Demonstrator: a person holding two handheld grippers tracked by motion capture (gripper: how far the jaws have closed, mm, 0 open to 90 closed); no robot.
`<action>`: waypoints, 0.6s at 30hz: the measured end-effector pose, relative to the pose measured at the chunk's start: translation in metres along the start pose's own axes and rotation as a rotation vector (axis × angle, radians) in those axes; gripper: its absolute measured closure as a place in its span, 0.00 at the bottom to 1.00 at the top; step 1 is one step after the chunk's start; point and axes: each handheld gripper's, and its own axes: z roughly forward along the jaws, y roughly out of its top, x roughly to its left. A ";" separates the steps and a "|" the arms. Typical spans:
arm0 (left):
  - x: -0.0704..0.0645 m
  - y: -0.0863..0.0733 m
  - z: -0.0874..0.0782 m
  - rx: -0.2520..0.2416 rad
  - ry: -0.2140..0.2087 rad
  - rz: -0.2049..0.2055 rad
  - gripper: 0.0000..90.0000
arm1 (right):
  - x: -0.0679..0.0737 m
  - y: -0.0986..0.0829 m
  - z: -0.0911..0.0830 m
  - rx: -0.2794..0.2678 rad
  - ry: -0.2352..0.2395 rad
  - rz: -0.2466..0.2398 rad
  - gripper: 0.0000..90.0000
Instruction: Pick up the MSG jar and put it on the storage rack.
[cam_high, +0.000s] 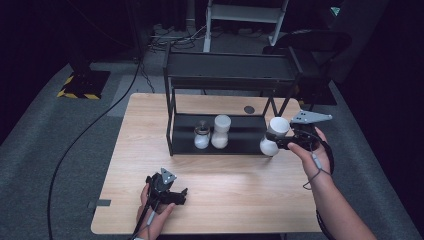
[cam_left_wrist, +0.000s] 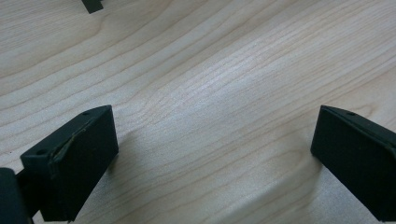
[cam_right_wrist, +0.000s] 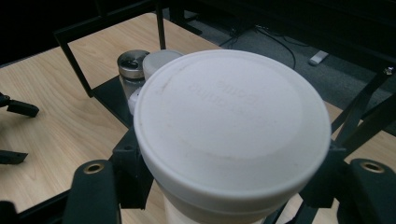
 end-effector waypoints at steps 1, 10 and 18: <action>0.000 0.000 0.000 0.000 0.000 0.000 0.01 | 0.000 0.002 0.002 0.001 0.000 0.001 0.37; 0.000 0.000 0.000 0.000 0.001 0.000 0.01 | 0.001 0.015 0.021 -0.001 0.000 -0.010 0.37; 0.000 0.000 0.000 0.000 0.001 -0.001 0.01 | 0.000 0.020 0.043 -0.001 0.022 -0.016 0.37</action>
